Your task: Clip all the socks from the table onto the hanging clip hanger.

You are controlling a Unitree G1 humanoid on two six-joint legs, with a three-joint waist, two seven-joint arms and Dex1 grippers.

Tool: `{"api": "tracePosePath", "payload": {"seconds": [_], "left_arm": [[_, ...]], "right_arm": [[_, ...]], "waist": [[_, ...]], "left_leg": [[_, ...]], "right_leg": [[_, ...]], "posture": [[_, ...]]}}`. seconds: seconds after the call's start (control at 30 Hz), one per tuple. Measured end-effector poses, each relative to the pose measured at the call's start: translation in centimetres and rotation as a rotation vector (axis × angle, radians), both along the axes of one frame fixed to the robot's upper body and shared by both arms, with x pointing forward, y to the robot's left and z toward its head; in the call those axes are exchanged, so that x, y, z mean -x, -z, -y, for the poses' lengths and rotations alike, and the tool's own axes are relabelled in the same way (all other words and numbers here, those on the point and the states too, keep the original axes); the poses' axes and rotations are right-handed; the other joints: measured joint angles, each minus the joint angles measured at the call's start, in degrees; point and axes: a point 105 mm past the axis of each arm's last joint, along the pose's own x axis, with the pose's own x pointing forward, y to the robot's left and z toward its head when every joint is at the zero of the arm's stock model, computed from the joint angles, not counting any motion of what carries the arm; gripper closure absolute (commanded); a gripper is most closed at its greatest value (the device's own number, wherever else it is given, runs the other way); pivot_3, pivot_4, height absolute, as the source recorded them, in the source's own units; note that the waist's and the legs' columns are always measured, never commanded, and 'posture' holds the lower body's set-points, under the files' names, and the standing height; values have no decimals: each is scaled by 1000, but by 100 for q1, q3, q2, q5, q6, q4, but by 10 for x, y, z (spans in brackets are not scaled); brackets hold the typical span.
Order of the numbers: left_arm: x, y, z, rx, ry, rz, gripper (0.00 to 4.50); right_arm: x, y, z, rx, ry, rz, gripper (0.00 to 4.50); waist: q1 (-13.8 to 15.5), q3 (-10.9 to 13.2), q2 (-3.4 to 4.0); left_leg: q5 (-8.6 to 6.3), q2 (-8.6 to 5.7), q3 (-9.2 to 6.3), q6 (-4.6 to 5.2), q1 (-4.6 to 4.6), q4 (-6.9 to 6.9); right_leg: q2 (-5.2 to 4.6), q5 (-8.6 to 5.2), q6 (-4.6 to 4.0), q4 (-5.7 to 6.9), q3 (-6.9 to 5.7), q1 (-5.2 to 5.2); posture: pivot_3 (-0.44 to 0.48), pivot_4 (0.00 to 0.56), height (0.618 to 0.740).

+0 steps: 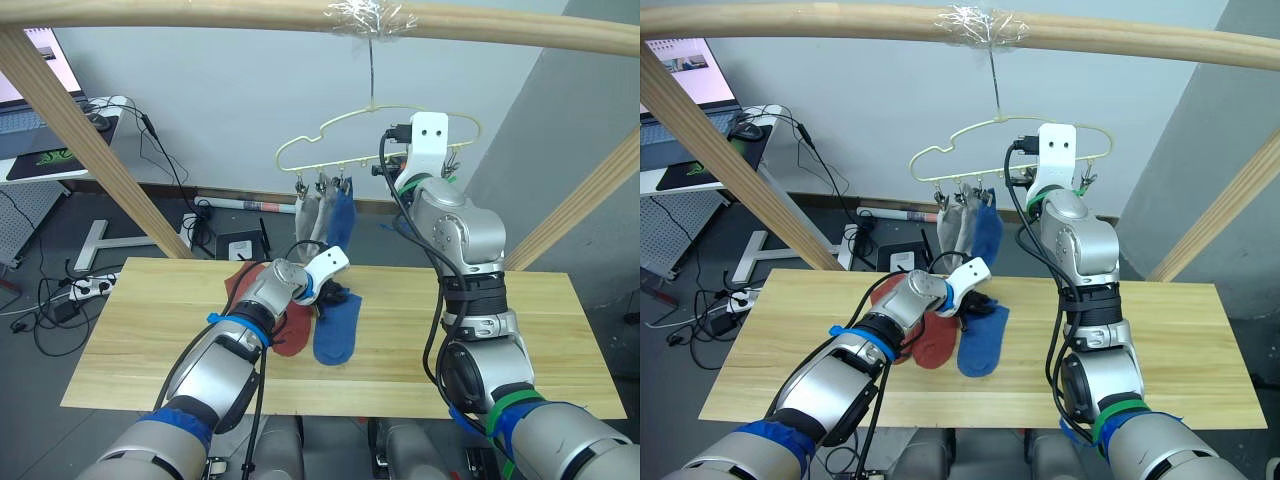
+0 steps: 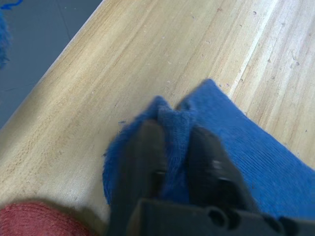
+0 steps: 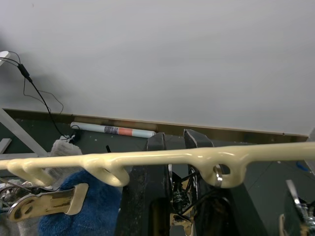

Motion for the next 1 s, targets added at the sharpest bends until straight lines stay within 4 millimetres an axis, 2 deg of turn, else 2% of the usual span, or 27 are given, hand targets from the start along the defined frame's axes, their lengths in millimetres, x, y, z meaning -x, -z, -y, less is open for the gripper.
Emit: {"api": "tracePosePath", "payload": {"seconds": [0.27, 0.37, 0.47, 0.57, 0.67, 1.0], "left_arm": [[1, 0, 3, 28, -7, -8, 4485], [3, -5, 9, 117, -13, -47, 4485], [1, -23, 19, 256, -28, -63, 4485], [-3, -52, 29, 416, -37, -58, 4485], [-7, -76, 34, 505, -35, -29, 4485], [-17, -116, 43, 562, -25, 90, 4485]], "right_arm": [[0, 0, 1, -4, 3, -3, 4305], [0, 1, 1, -6, 2, -9, 4305], [1, 2, -1, -23, -5, -25, 4305], [4, 1, -5, -77, -19, -47, 4305], [6, -1, -6, -106, -28, -69, 4305], [11, -4, -5, -134, -29, -113, 4305]], "waist": [[-1, 0, 0], [-4, 0, 0], [-5, 0, 0], [-6, 0, 0], [-11, 0, 0], [-12, 0, 0]], "left_leg": [[0, 0, 0, 0, 0, 0], [0, 0, 0, 0, -1, 0], [0, 0, -2, 0, -1, 0], [0, 0, -2, 0, -2, 0], [0, 1, -3, 0, -1, 0], [0, 0, -2, 0, -1, 0]], "right_leg": [[0, 0, 0, 0, 0, 0], [0, 0, 0, -1, -1, 0], [0, 0, 0, -1, -2, 0], [0, 0, 0, 0, -2, 0], [0, 0, 0, 1, -2, 0], [0, 0, 0, 0, -1, 0]], "posture": [[64, 203, 740], [63, 199, 740], [63, 198, 740], [62, 198, 740], [61, 197, 740], [53, 190, 740]]}}
